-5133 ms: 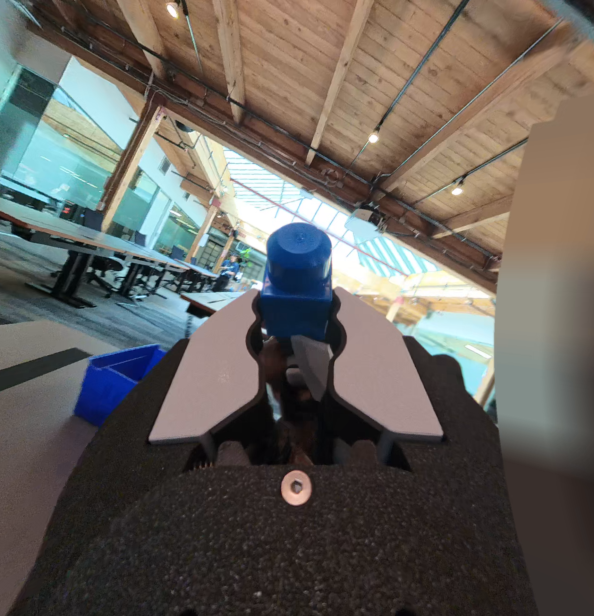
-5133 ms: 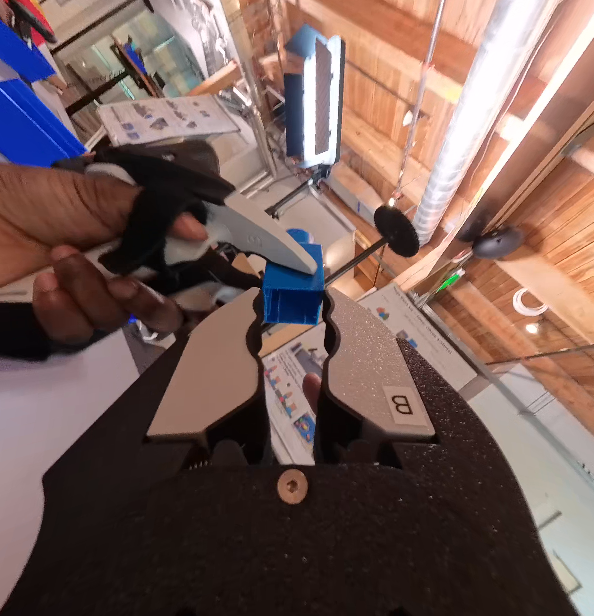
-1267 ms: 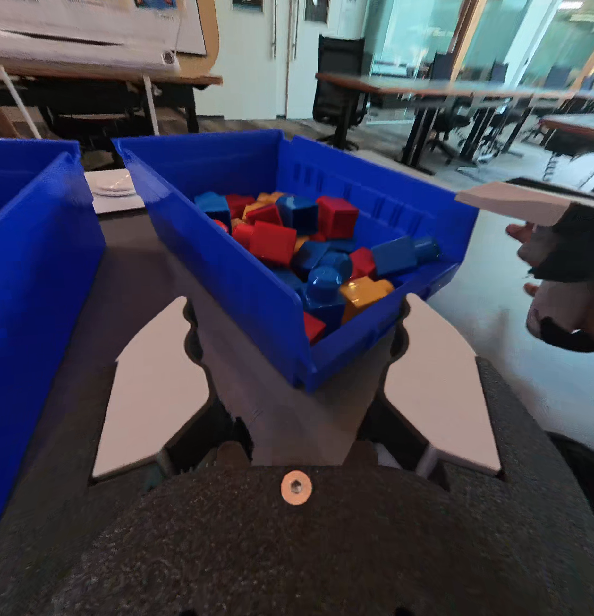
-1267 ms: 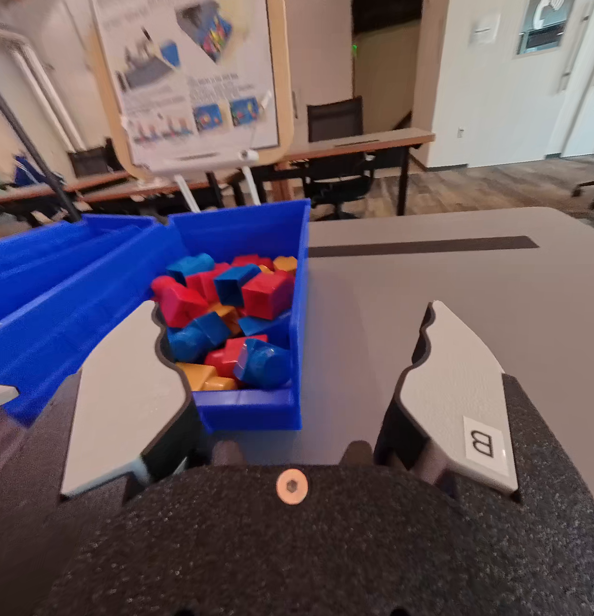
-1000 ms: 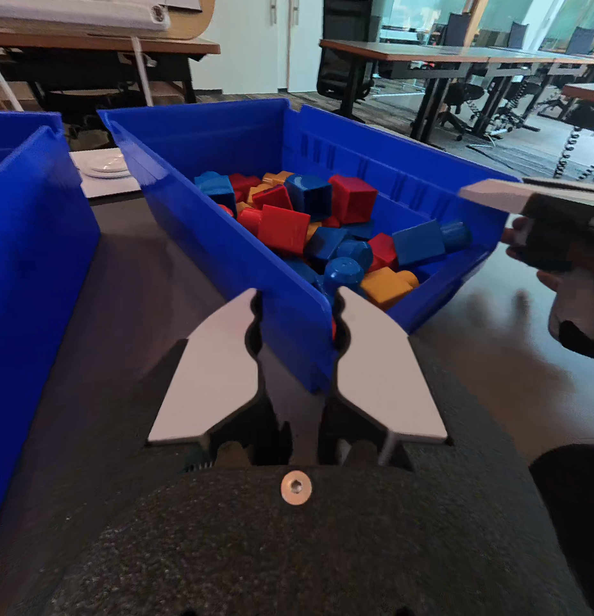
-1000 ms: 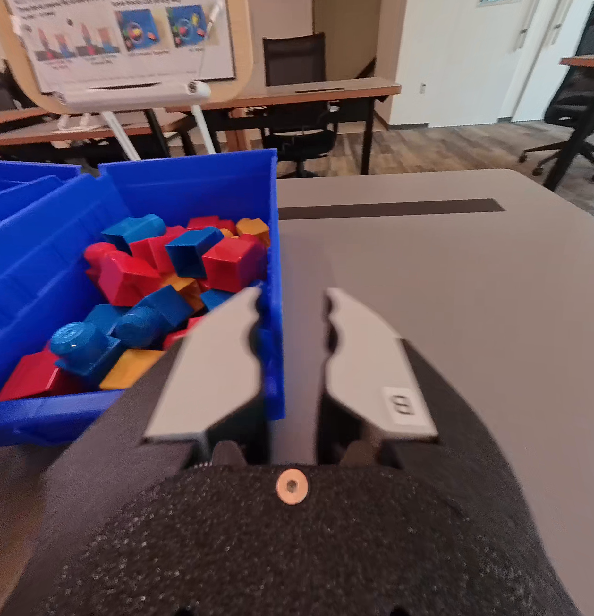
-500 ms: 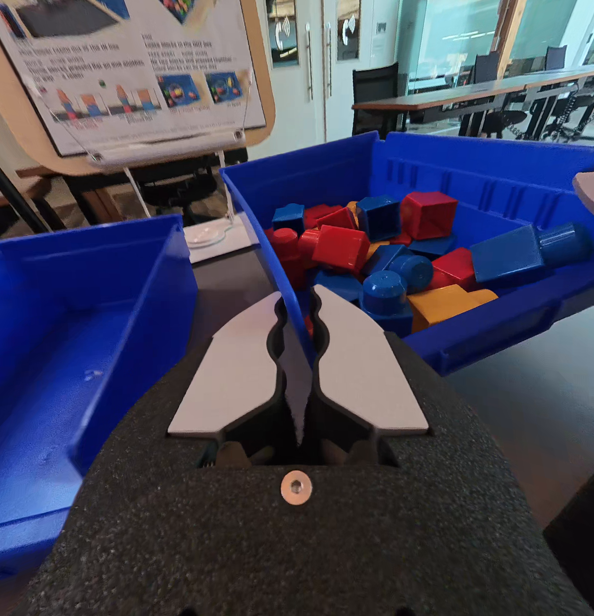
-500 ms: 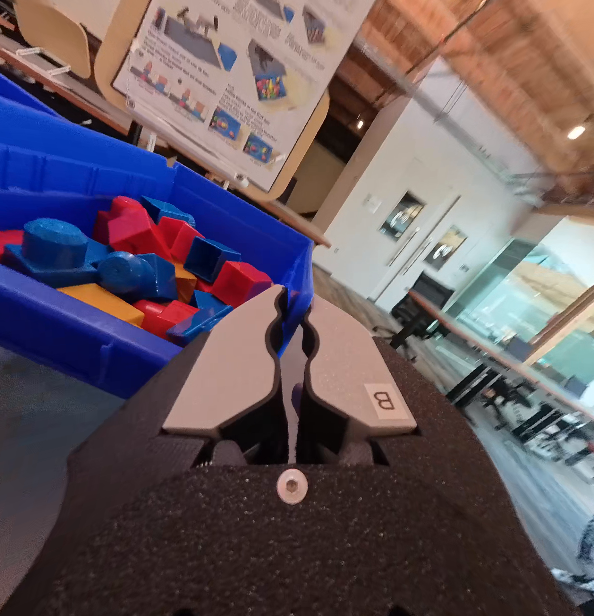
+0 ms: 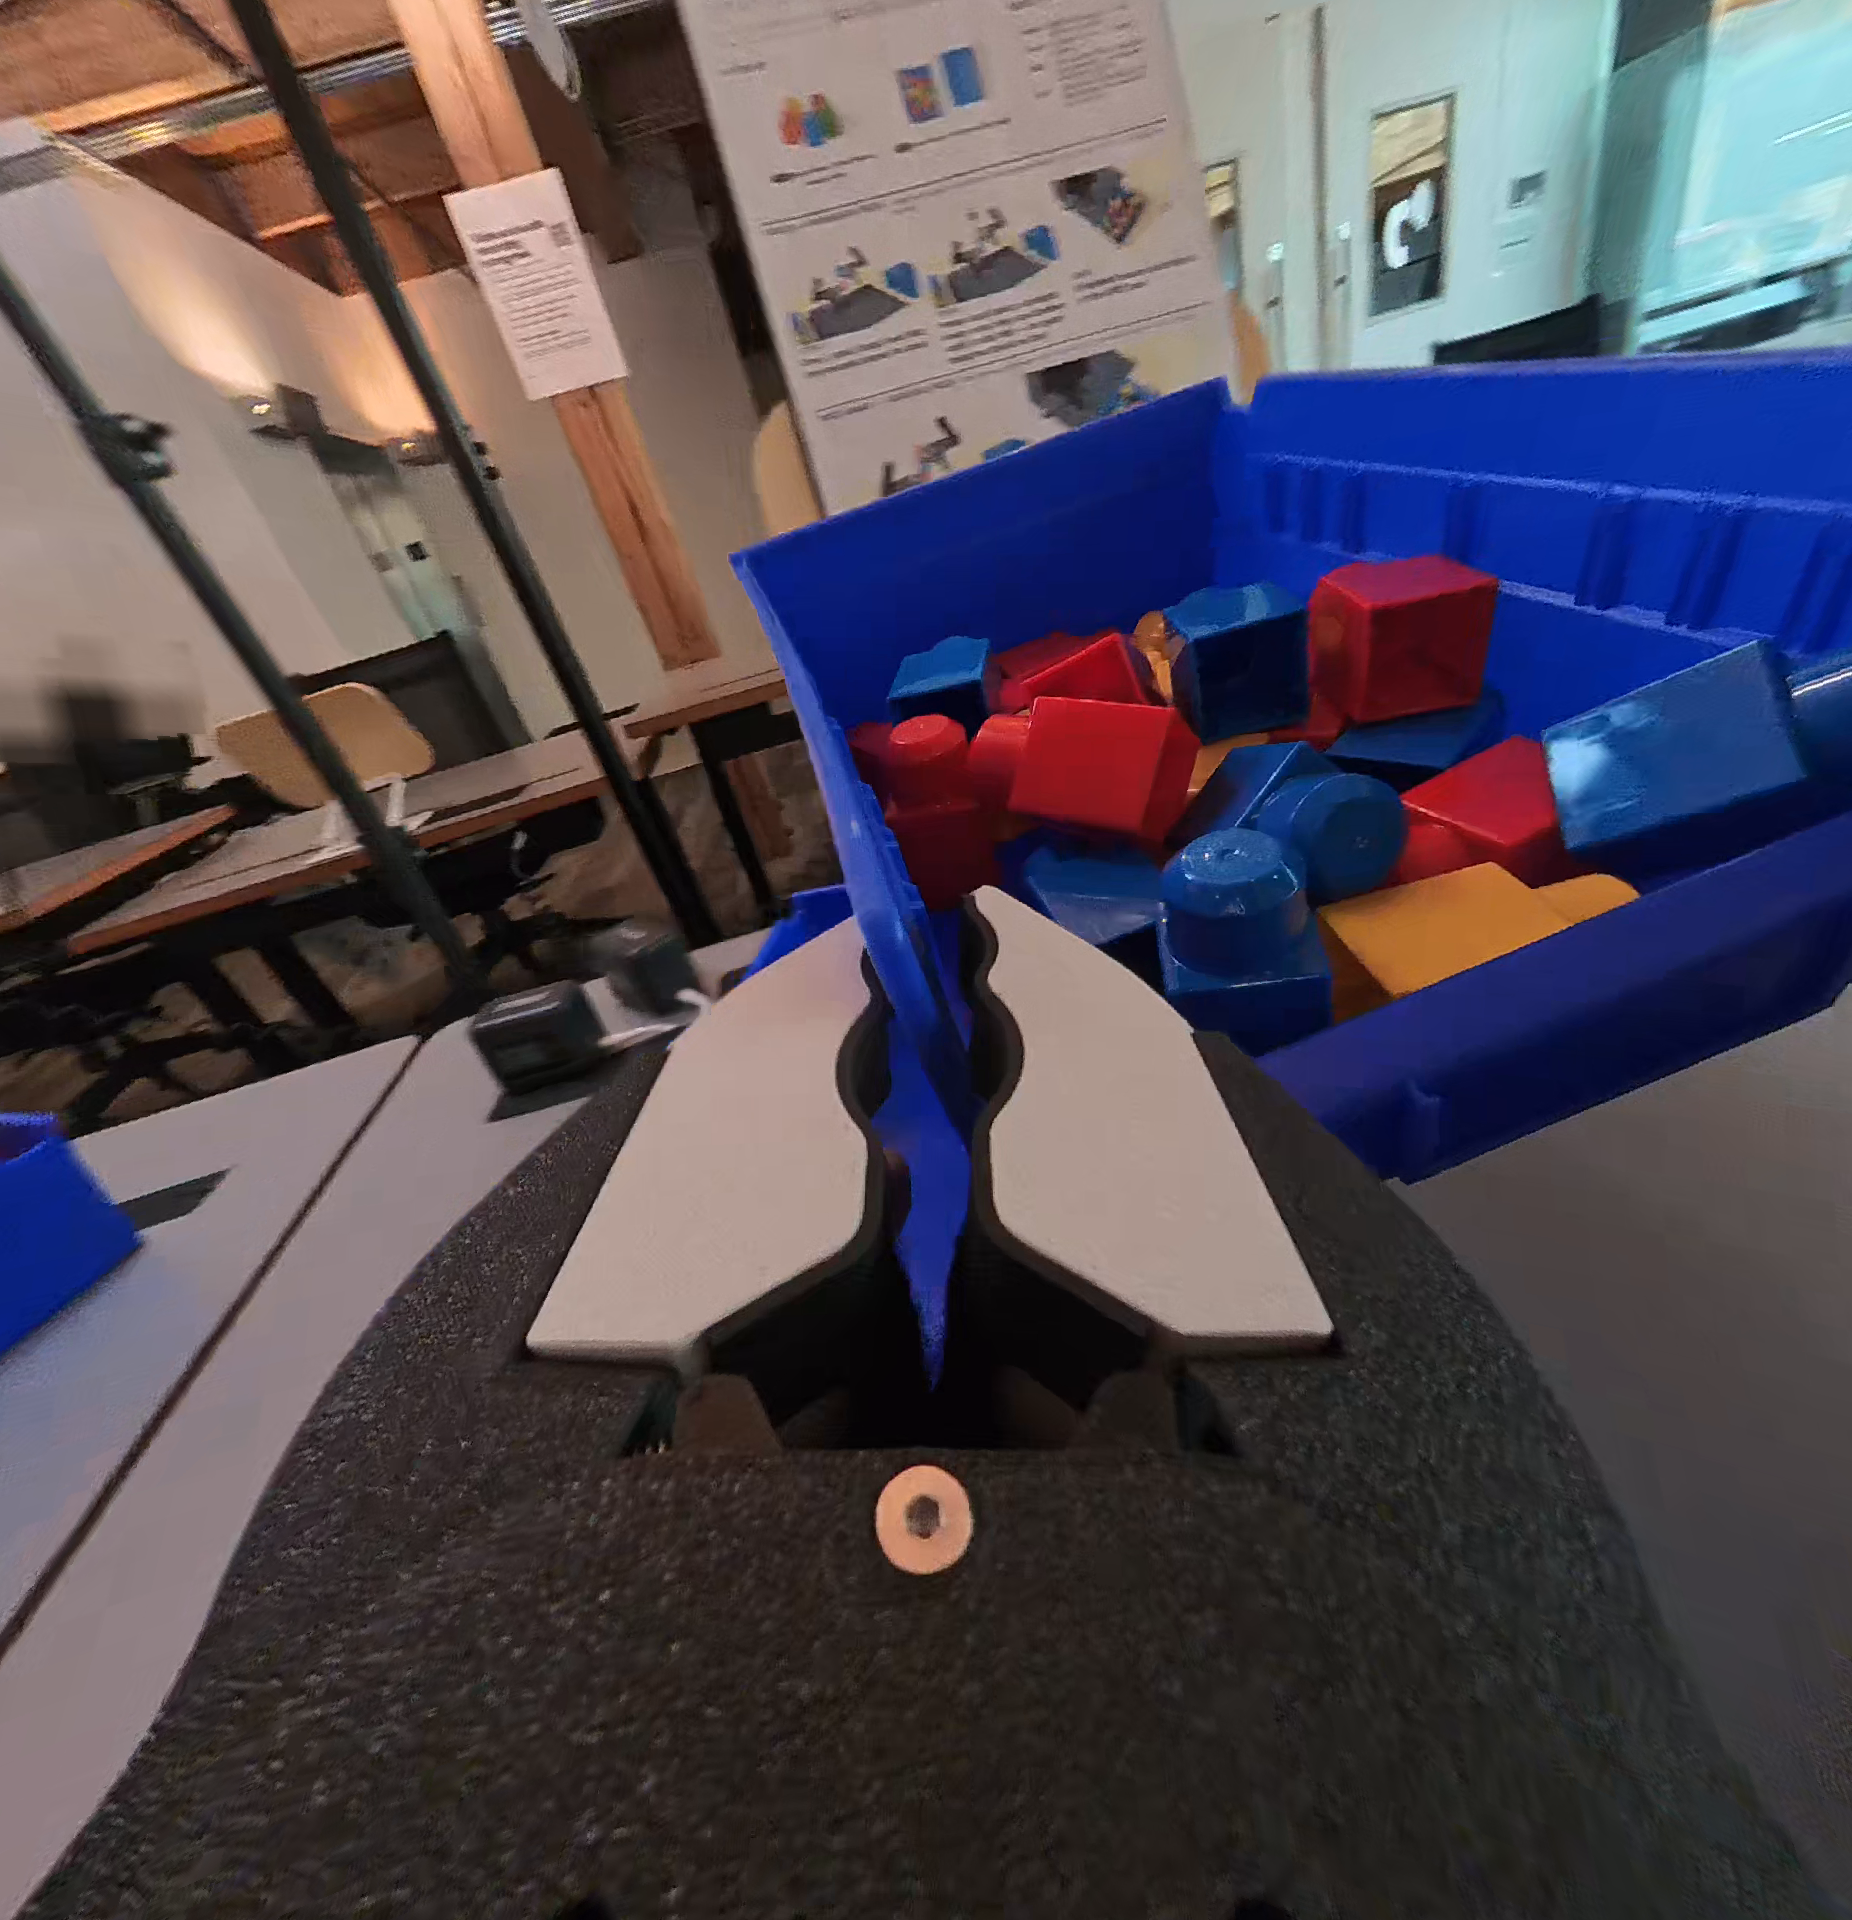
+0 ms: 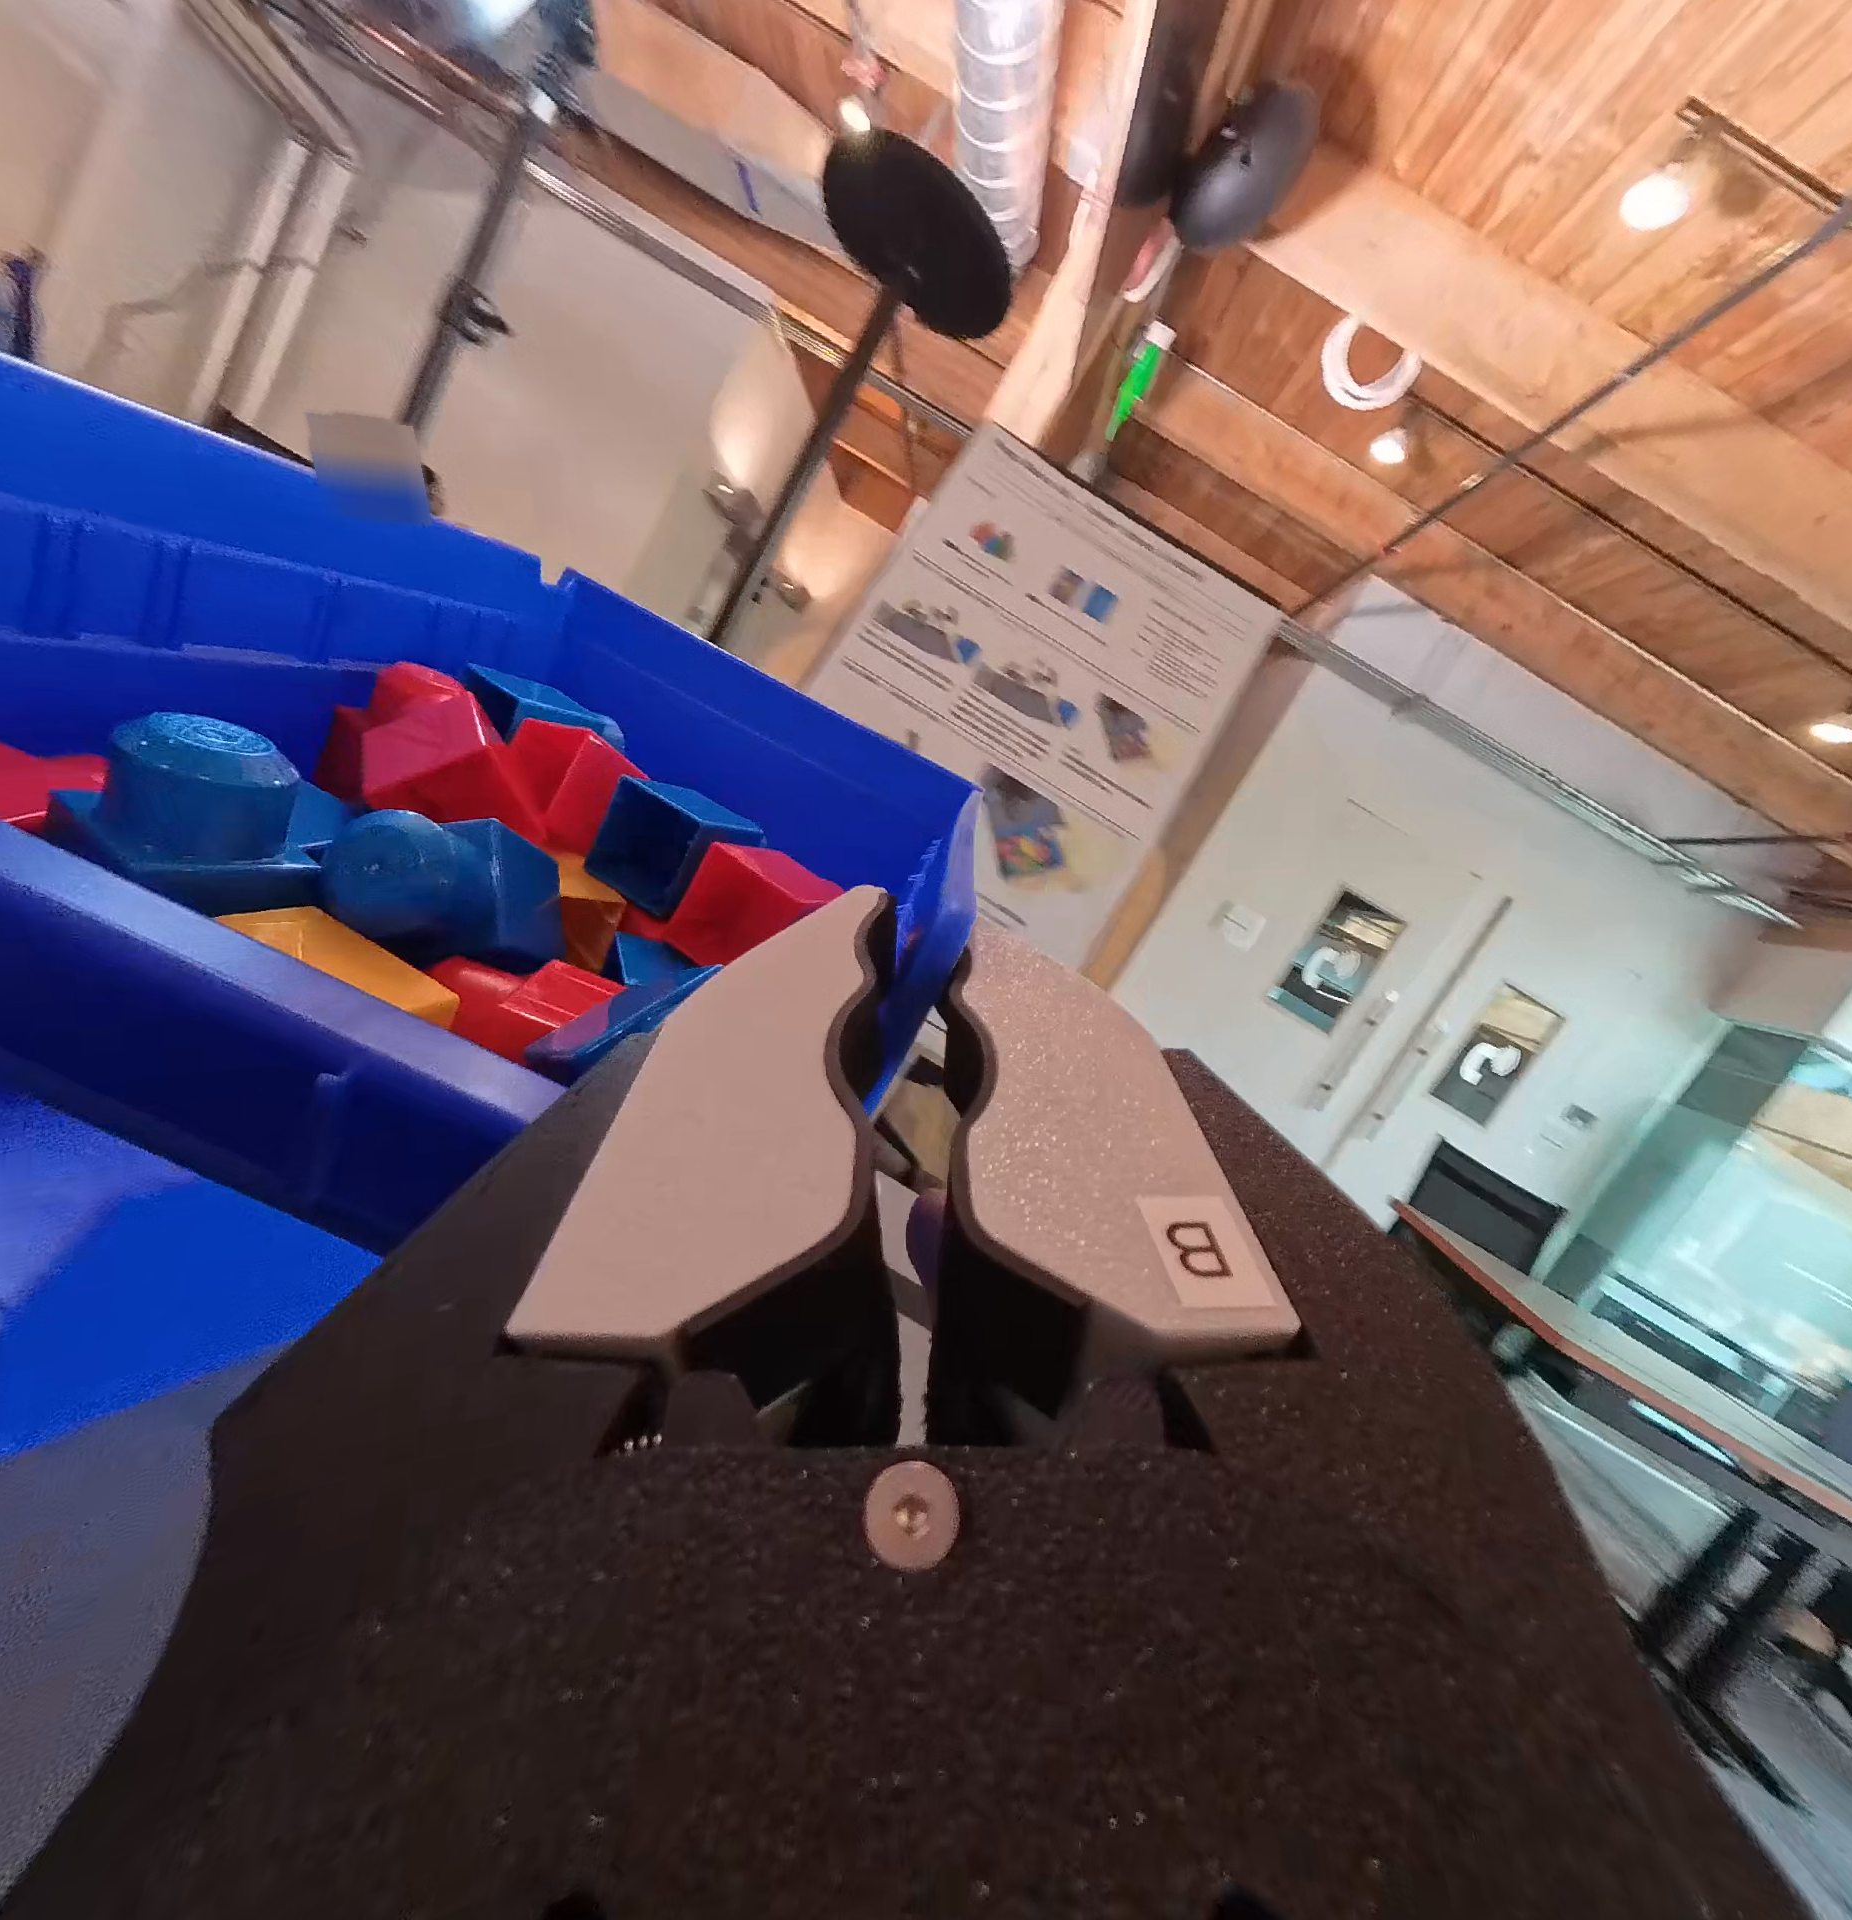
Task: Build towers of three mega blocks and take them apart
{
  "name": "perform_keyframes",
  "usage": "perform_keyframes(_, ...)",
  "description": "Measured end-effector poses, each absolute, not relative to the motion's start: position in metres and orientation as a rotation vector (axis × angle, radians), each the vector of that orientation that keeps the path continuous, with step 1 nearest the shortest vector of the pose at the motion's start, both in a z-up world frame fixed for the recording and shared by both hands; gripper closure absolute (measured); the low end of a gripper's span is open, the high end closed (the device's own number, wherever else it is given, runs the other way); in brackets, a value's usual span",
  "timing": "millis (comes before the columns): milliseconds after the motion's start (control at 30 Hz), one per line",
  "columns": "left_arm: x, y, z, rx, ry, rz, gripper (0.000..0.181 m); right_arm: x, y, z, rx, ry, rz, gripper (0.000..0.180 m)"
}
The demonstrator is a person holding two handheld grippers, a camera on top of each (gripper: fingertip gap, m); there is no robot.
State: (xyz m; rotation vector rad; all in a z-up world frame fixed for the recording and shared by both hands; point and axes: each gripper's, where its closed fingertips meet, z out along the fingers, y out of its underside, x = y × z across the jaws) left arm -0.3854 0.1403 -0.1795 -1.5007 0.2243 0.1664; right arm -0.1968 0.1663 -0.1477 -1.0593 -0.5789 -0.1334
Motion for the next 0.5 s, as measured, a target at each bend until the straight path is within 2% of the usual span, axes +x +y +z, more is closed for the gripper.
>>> perform_keyframes(267,-0.53,0.063,-0.183,-1.596,-0.027,0.414,0.171,-0.36,0.149,-0.149,-1.006,-0.772,0.169,0.173)
perform_keyframes(500,-0.622,0.009,-0.224,-1.773,-0.22,0.537,0.17,-0.481,0.133,-0.195,-1.037,-0.956,0.393,0.173)
